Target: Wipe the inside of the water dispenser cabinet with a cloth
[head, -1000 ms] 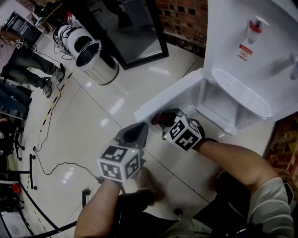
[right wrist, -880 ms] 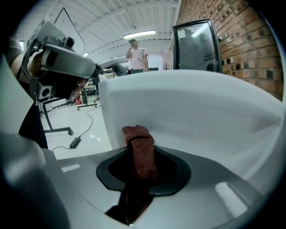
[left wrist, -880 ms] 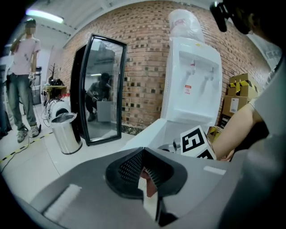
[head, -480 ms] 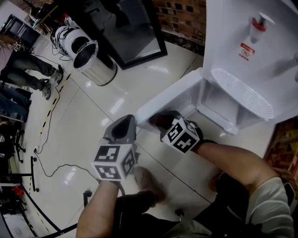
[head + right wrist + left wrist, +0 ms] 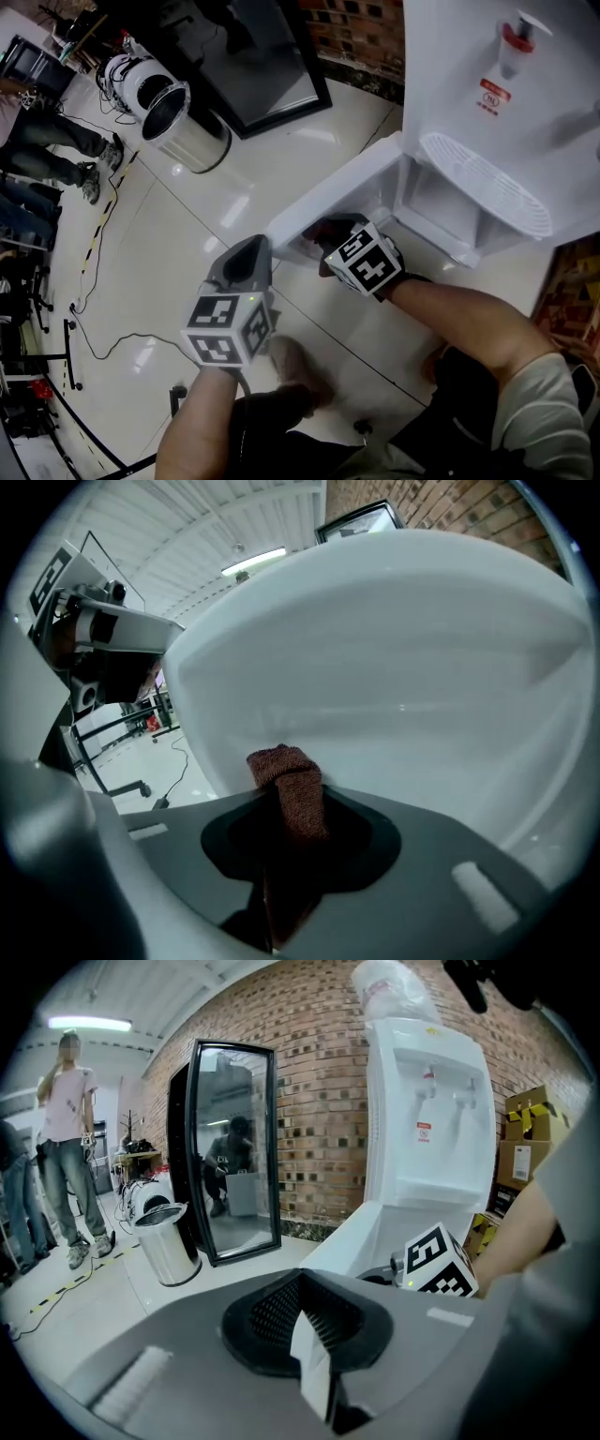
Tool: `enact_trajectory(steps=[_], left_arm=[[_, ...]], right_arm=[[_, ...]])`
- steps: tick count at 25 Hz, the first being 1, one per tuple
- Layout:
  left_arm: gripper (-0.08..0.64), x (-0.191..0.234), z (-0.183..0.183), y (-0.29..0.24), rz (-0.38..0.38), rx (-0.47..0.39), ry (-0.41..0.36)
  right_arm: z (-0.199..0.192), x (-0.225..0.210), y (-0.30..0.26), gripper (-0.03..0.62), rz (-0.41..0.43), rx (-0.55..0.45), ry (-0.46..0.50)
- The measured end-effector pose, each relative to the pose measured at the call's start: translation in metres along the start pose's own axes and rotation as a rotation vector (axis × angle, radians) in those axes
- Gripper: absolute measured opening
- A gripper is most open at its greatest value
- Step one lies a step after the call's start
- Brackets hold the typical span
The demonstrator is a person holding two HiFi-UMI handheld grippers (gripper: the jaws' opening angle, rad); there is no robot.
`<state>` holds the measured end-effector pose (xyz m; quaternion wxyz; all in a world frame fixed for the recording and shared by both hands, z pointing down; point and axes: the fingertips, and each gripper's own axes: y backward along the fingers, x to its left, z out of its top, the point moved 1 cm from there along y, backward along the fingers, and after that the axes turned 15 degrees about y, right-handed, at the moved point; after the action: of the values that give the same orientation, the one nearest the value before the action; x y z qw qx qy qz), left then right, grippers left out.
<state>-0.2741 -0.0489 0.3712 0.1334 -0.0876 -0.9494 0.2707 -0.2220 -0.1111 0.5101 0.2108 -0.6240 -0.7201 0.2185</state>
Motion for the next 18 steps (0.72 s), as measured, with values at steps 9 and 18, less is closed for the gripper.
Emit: enact_trajectory(steps=[9, 18], left_arm=[[0.0, 0.002, 0.001, -0.001, 0.011, 0.002, -0.004], [0.0, 0.002, 0.0, -0.001, 0.019, -0.003, -0.001]], right_arm=[[-0.023, -0.063, 0.03, 0.109, -0.217, 0.022, -0.097], [-0.04, -0.109, 0.07, 0.109, -0.356, 0.026, -0.179]])
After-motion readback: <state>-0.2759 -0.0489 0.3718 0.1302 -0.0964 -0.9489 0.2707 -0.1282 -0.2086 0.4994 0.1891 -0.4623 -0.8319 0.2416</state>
